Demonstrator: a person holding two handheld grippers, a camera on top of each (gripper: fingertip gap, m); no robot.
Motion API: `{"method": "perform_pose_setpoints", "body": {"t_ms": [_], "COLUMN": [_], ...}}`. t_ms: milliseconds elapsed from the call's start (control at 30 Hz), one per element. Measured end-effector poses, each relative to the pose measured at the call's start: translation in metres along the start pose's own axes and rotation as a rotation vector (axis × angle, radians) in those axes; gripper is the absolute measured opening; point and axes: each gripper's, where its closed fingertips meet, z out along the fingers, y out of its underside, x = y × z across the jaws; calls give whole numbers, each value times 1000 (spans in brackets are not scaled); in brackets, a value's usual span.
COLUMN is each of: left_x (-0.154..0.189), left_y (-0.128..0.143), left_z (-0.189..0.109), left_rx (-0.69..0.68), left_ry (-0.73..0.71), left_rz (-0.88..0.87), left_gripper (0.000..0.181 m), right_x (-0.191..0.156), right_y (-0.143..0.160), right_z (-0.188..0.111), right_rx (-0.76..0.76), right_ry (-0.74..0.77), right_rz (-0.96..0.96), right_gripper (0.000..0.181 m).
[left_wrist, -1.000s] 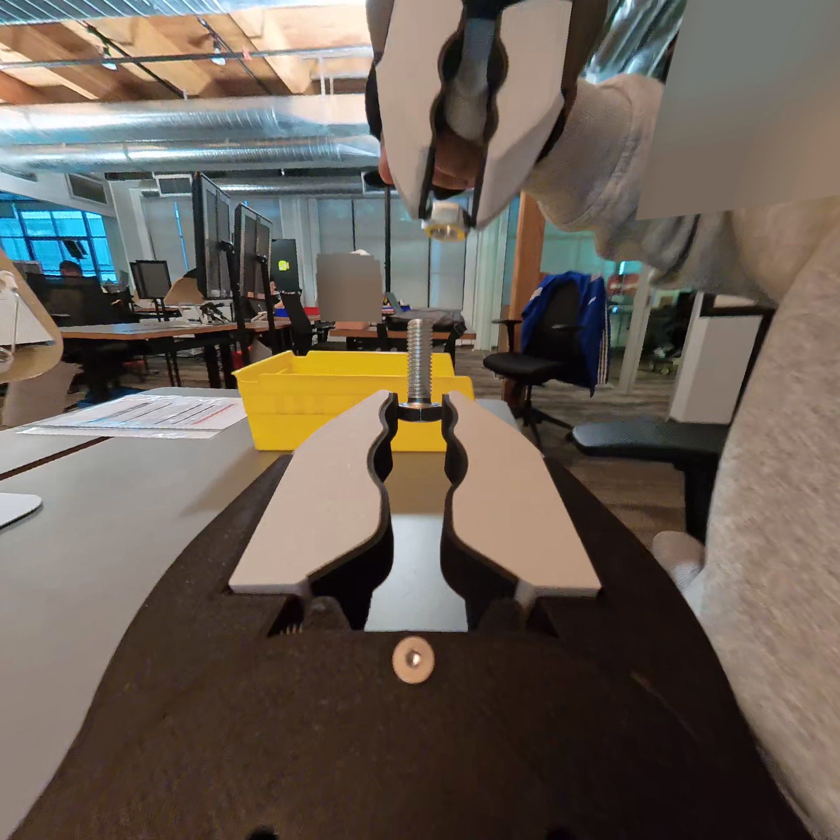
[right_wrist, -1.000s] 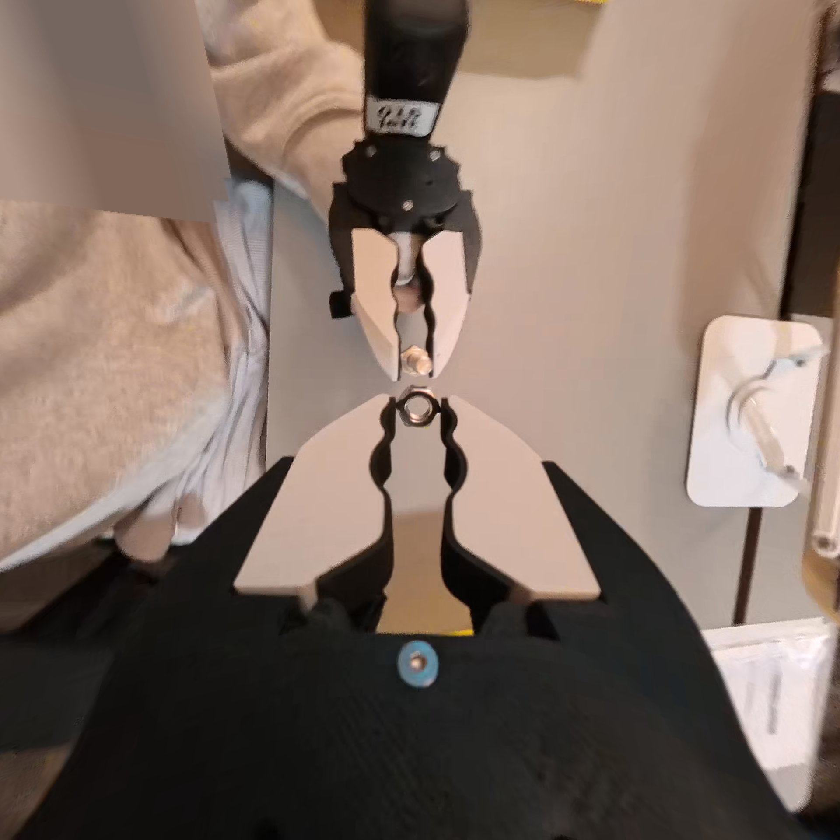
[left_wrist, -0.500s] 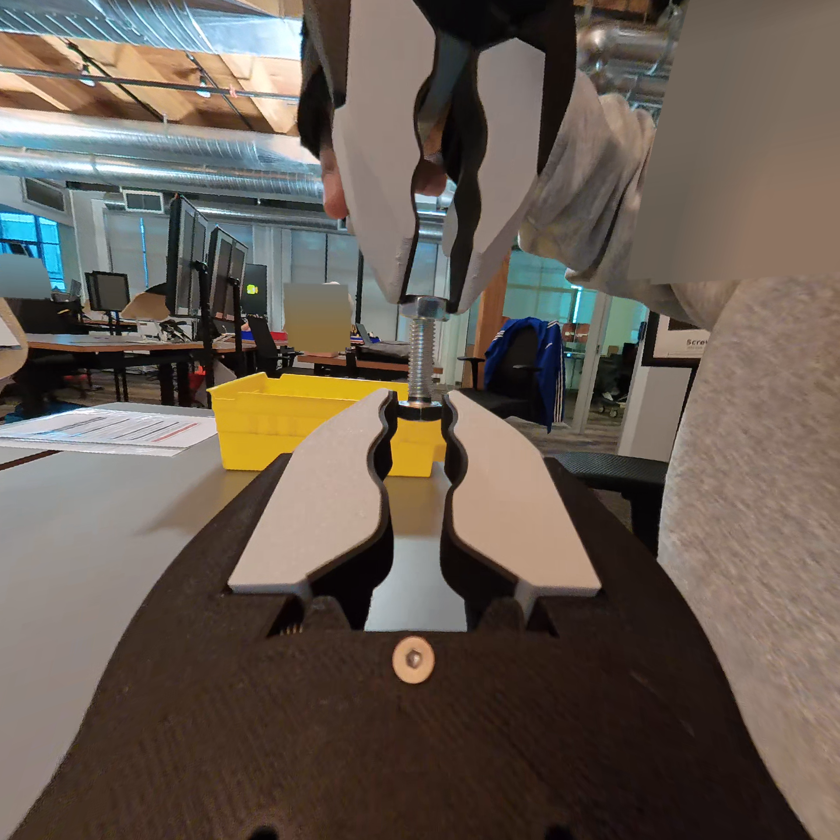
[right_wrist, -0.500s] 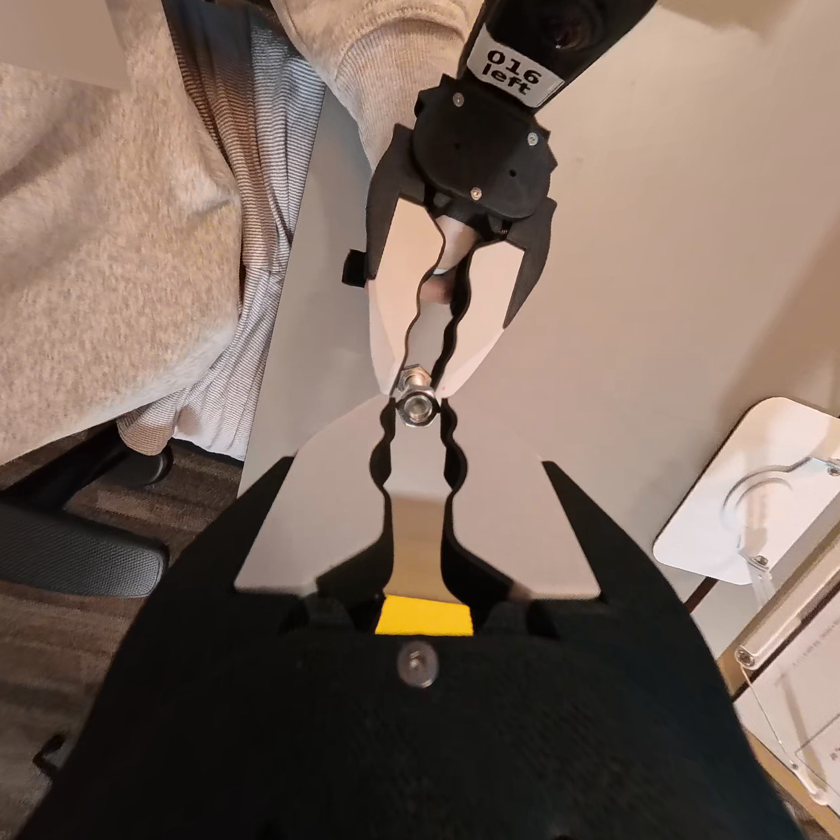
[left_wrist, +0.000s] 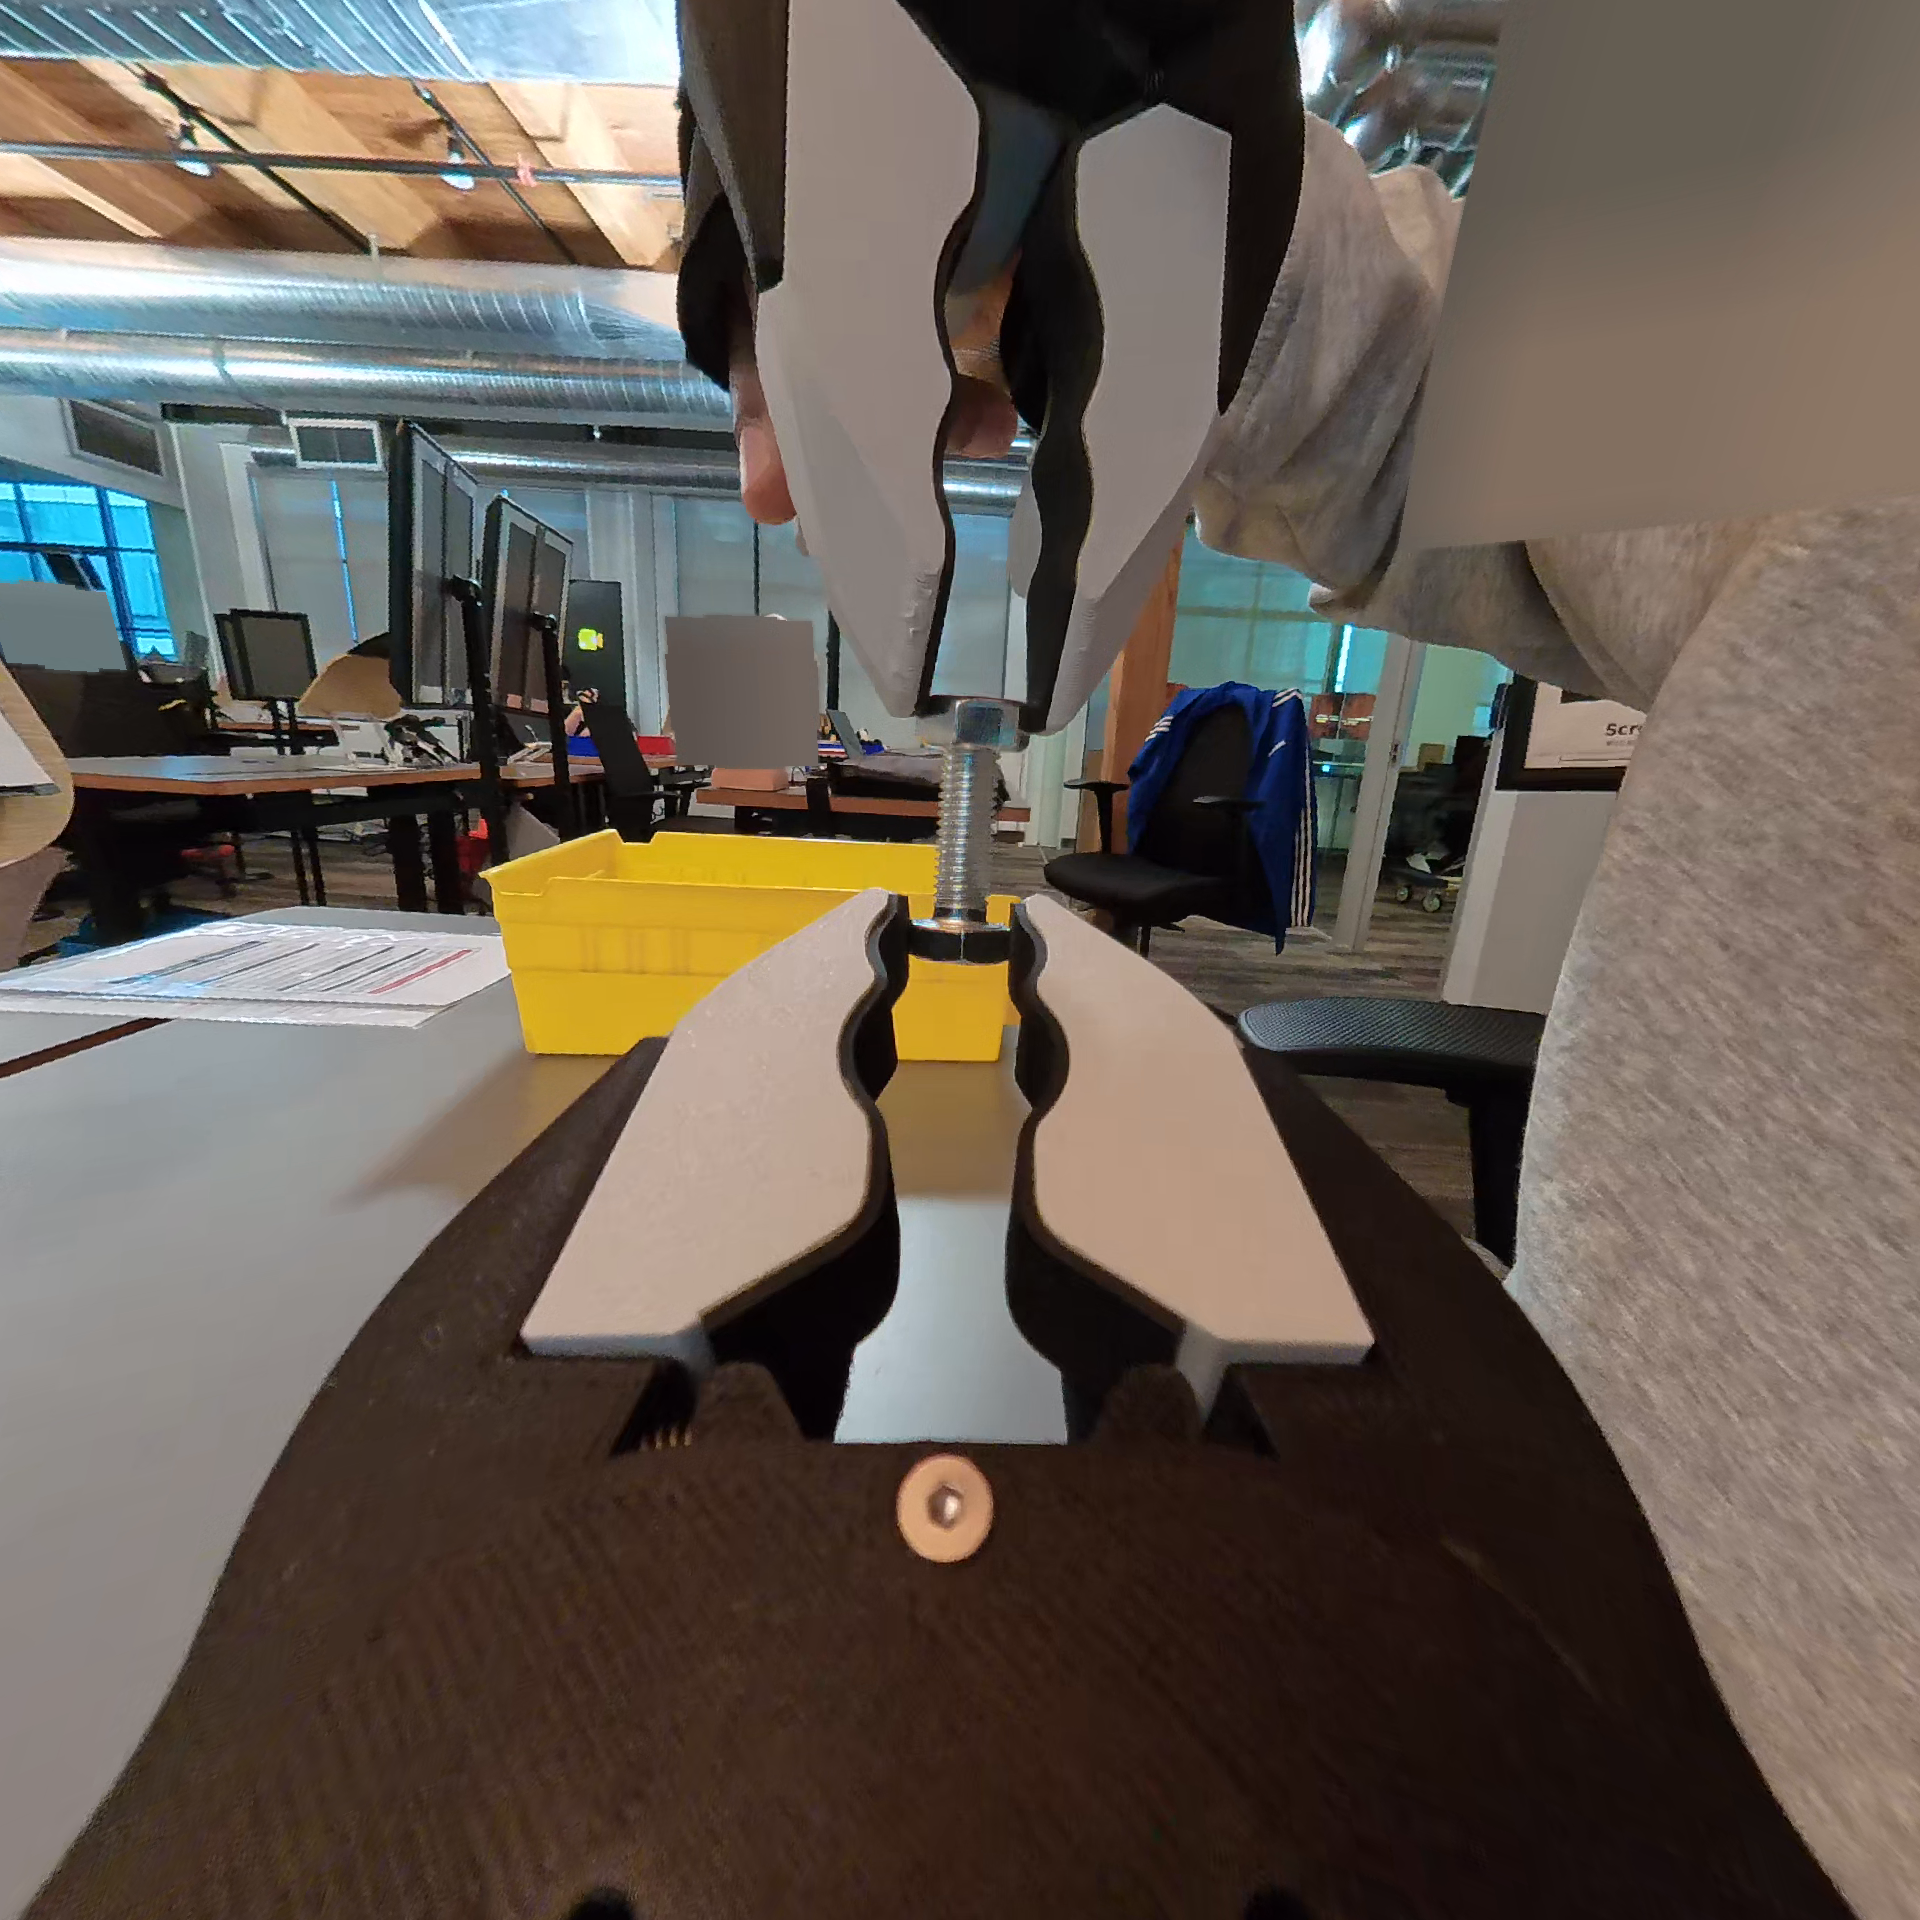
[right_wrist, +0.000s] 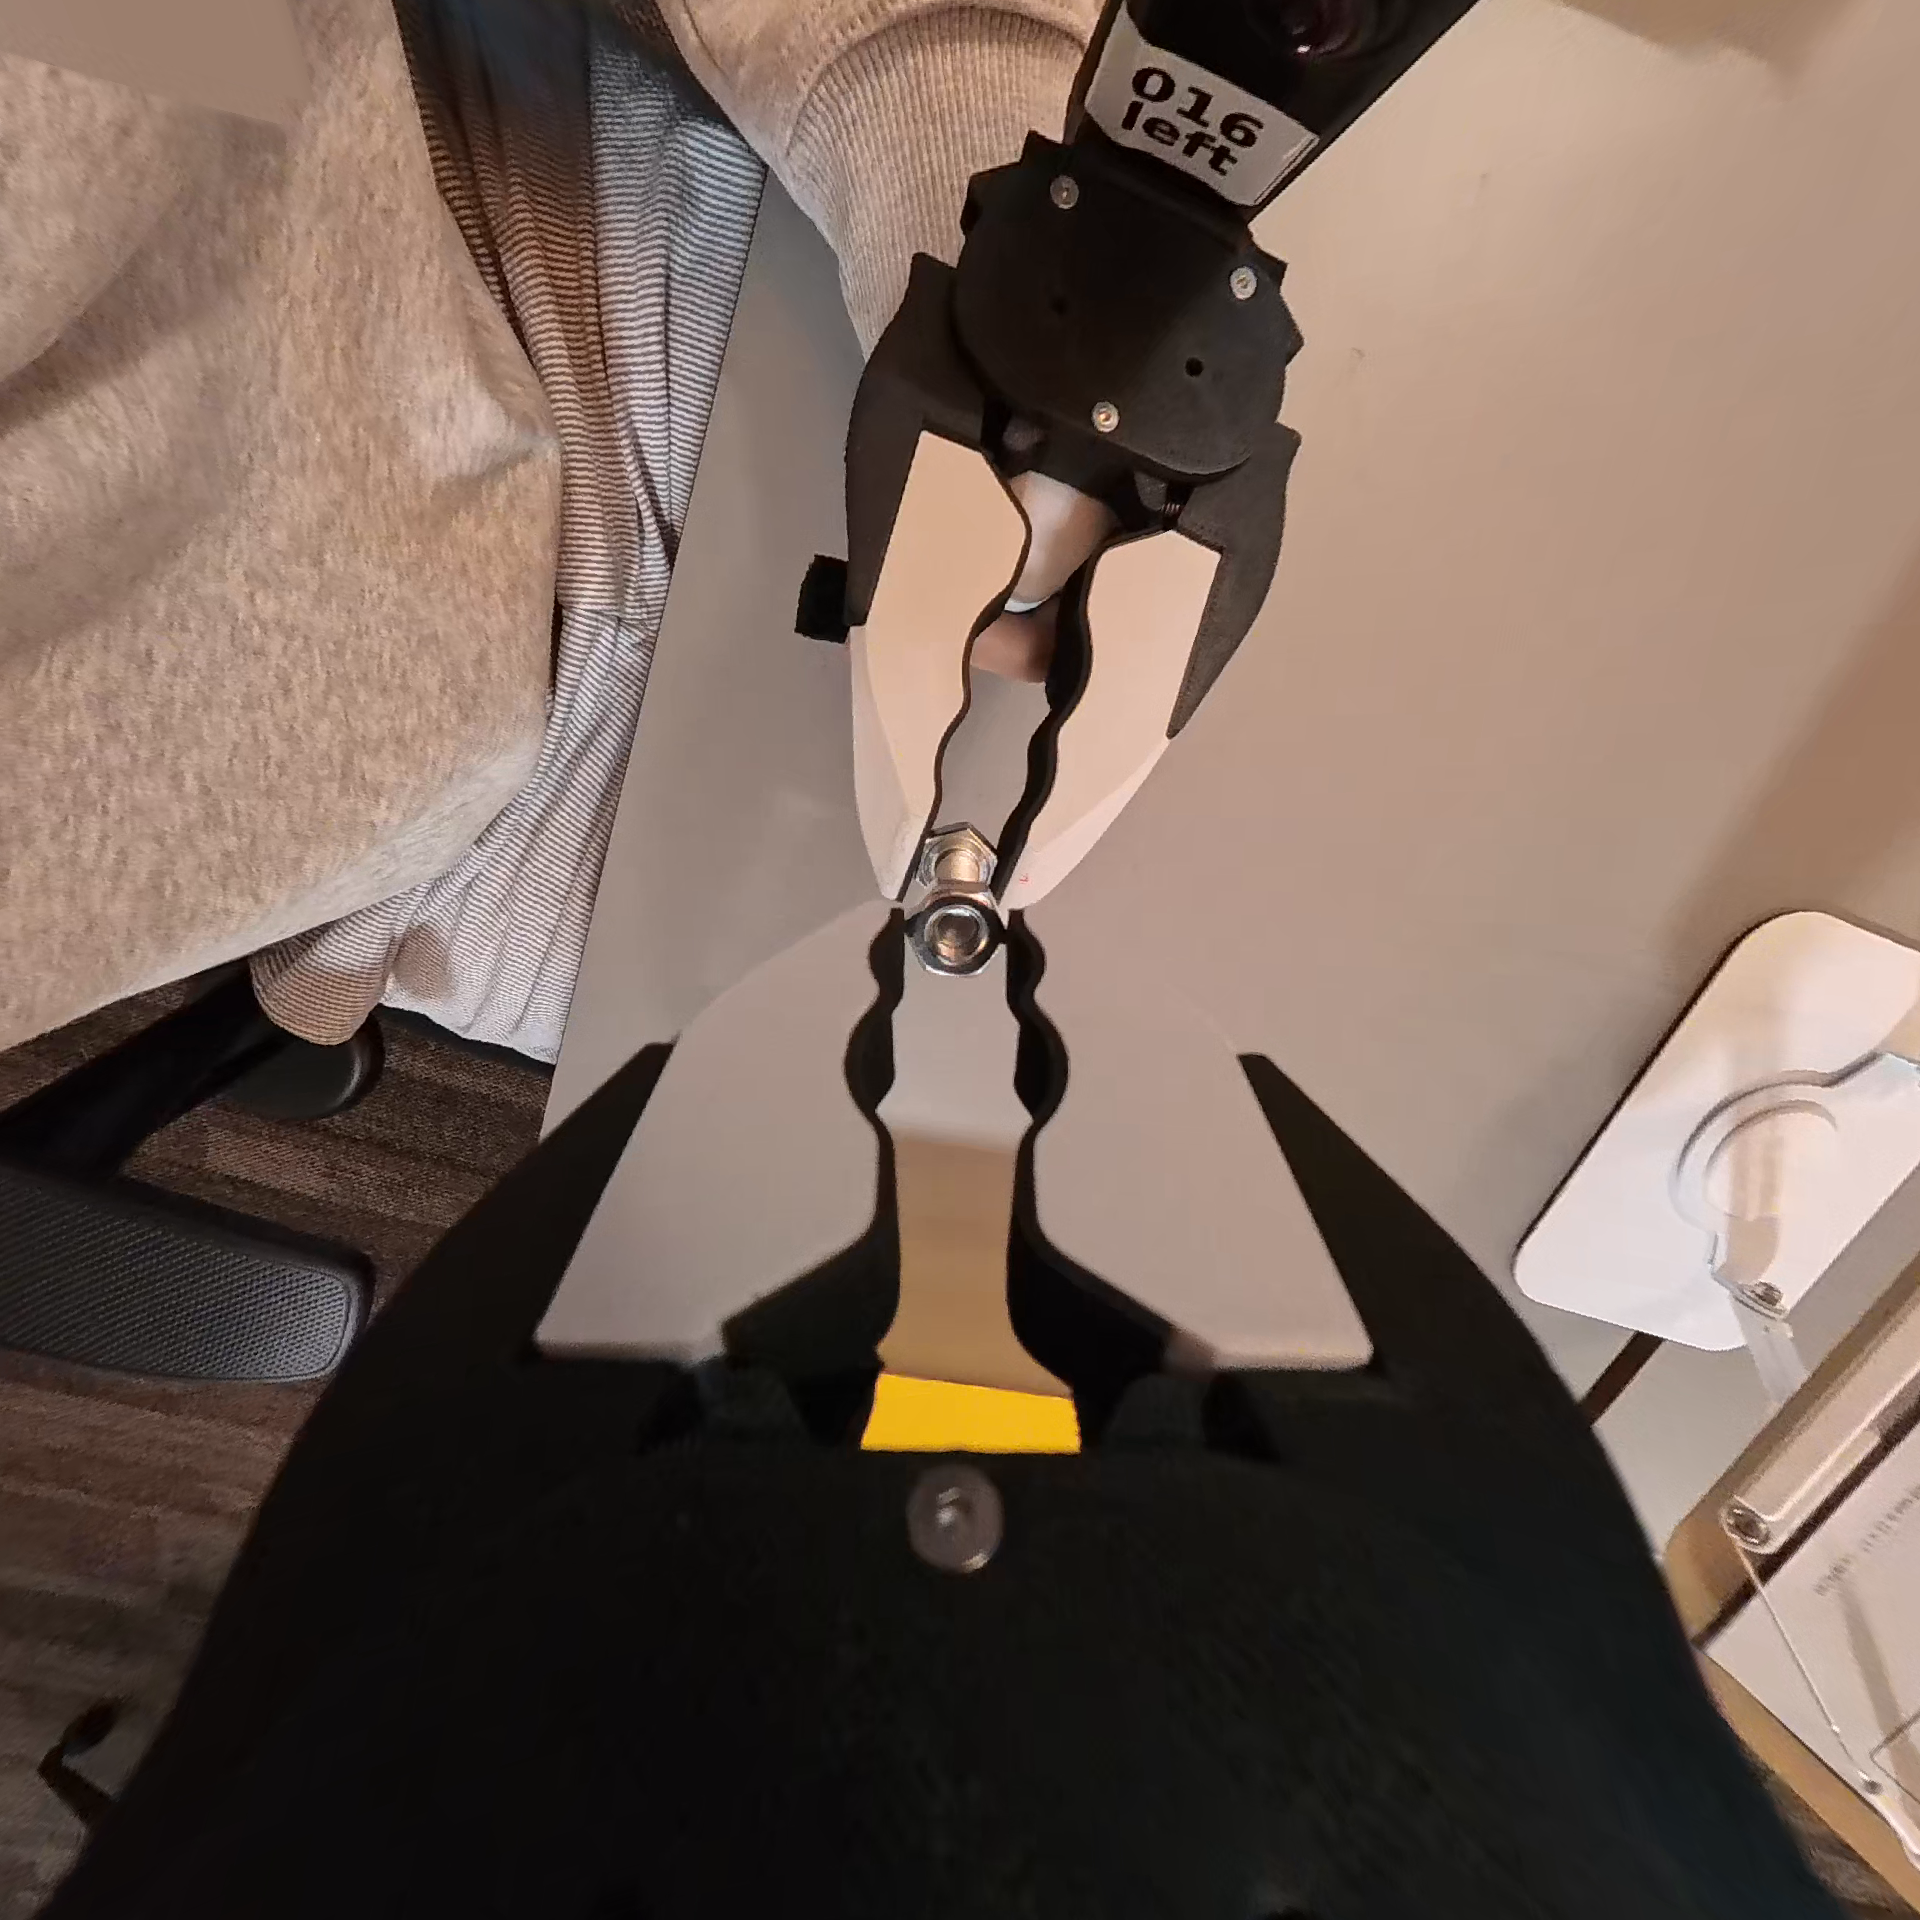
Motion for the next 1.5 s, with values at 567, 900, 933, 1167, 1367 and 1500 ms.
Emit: {"method": "perform_pose_setpoints", "body": {"t_ms": [567, 900, 933, 1167, 1367, 1500], "left_x": [-16, -16, -17, -16, -16, -16], "left_y": [-10, -12, -12, -12, -12, -12], "left_z": [-6, -6, -6, -6, -6, -6], "left_rx": [58, 71, 72, 69, 68, 68], "left_ry": [-113, -113, -113, -105, -103, -103], "left_rz": [15, 2, 0, -14, -12, -9], "left_gripper": [19, 19, 19, 19, 19, 19], "right_x": [19, 20, 21, 22, 21, 19], "right_y": [-4, -2, -3, -3, -2, -1], "right_z": [-4, -6, -6, -6, -5, -5], "right_rx": [101, 172, 178, 184, 174, 160], "right_ry": [96, 97, 102, 96, 86, 76], "right_rz": [246, 269, 264, 262, 255, 250], "right_gripper": [19, 19, 19, 20, 22, 22]}}
